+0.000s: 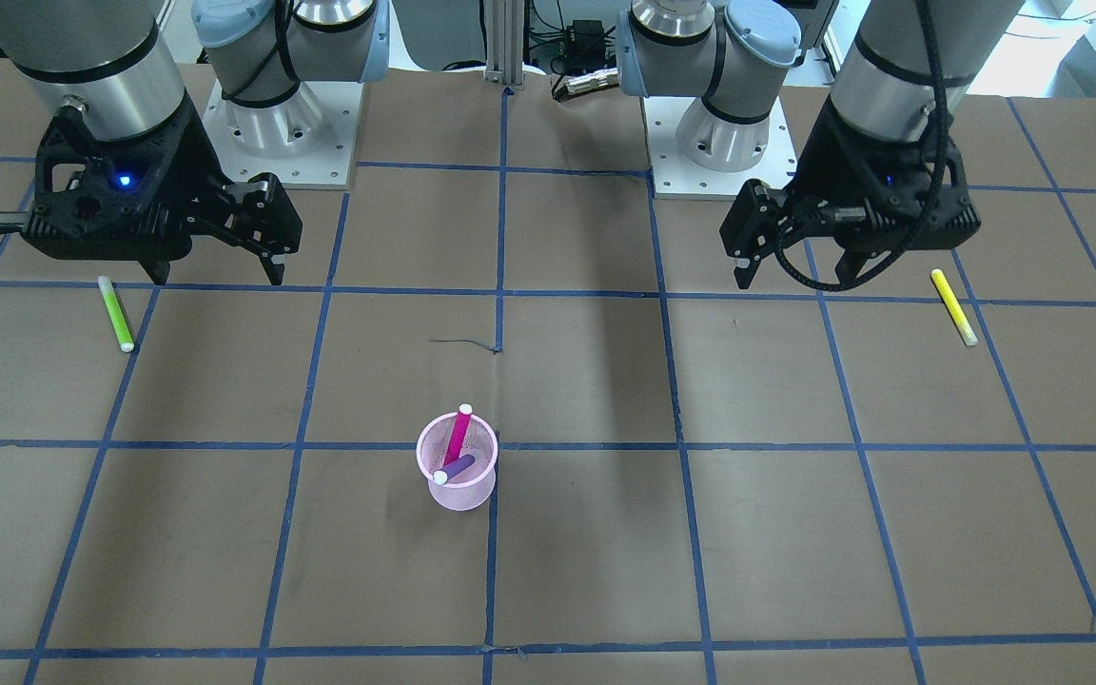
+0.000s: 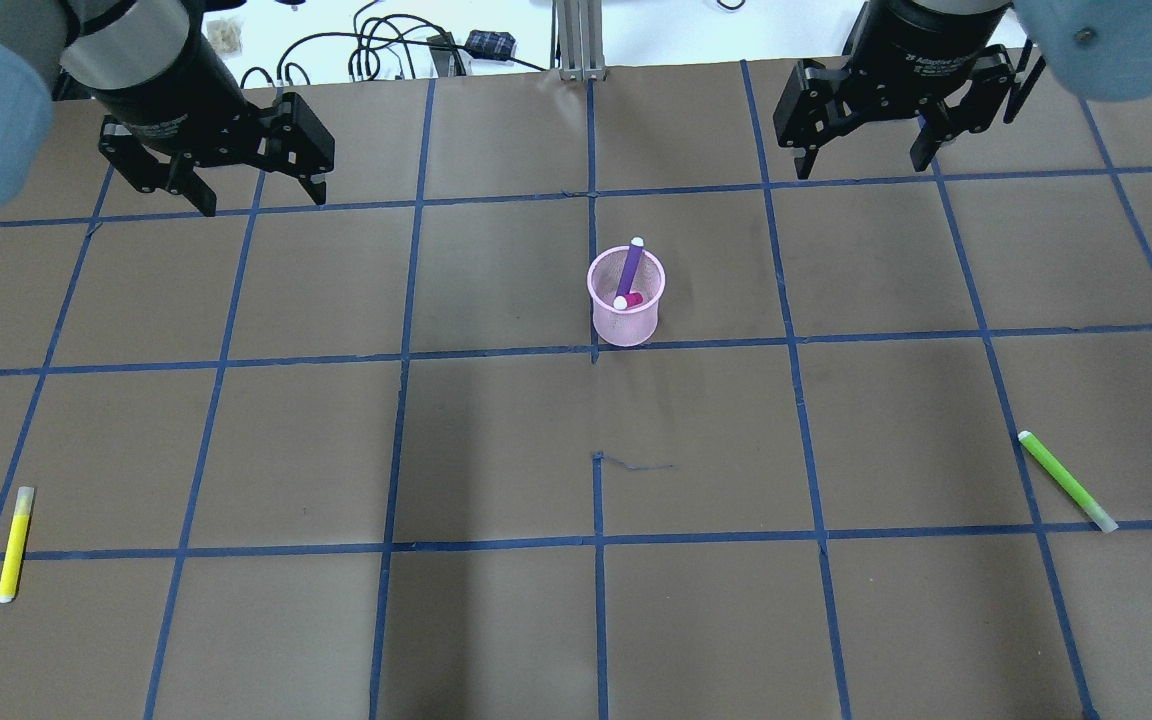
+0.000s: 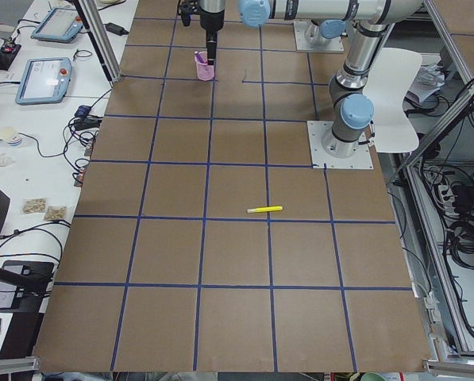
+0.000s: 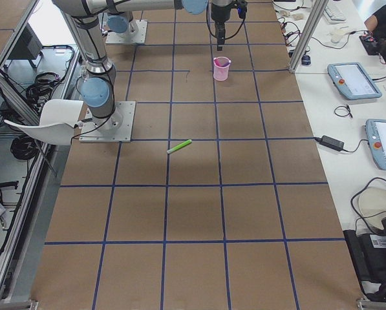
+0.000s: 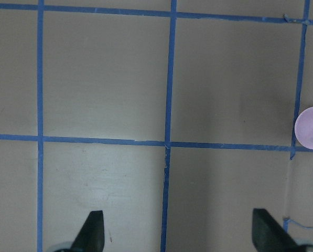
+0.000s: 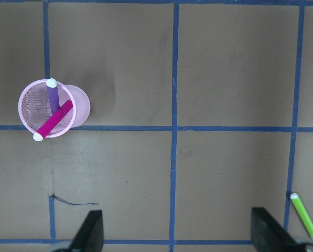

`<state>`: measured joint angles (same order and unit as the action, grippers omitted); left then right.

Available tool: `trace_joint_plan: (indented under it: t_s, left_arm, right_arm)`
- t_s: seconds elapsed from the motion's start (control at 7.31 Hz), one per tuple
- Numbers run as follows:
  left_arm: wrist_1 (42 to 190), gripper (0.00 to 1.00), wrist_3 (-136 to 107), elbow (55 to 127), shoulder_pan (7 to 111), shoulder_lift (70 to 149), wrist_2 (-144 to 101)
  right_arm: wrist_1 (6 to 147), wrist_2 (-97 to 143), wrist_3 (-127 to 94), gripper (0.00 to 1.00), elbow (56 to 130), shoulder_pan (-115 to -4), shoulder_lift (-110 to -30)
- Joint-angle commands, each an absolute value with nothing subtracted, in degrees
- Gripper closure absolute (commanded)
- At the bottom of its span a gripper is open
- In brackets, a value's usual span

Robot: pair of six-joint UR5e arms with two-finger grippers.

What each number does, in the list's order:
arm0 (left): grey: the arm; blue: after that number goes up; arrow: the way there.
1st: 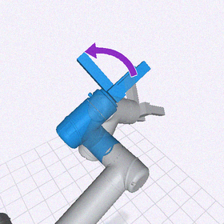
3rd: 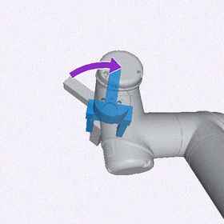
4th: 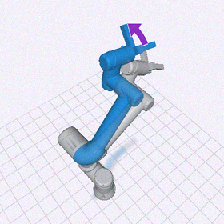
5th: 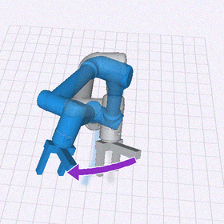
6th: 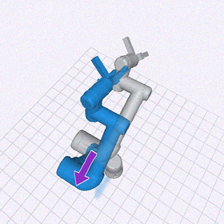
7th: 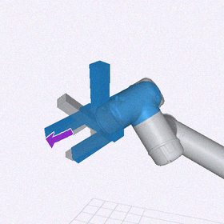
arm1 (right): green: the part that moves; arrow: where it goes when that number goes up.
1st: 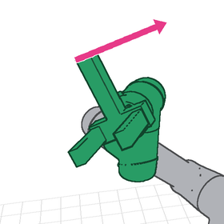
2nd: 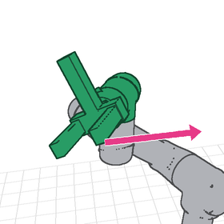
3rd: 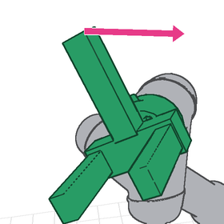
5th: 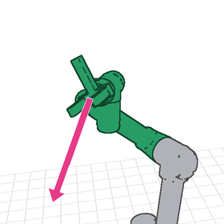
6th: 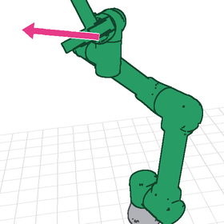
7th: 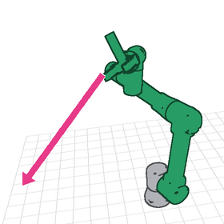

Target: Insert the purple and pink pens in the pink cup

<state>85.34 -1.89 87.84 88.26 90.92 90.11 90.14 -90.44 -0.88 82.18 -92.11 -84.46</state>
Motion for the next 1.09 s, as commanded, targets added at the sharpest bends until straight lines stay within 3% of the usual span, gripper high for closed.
trace_joint_plan:
  t_s: [0.0, 0.96]
  left_arm:
    - [85.5, 0.0, -1.9, 87.4, 88.2, 89.1, 90.4]
    - [83.8, 0.0, 2.6, 88.0, 88.4, 90.8, 89.9]
  right_arm:
    - [90.2, -90.4, -0.9, 0.0, 82.2, -92.1, -84.5]
    - [90.1, -90.4, -0.9, 0.0, 82.2, -92.1, -84.5]
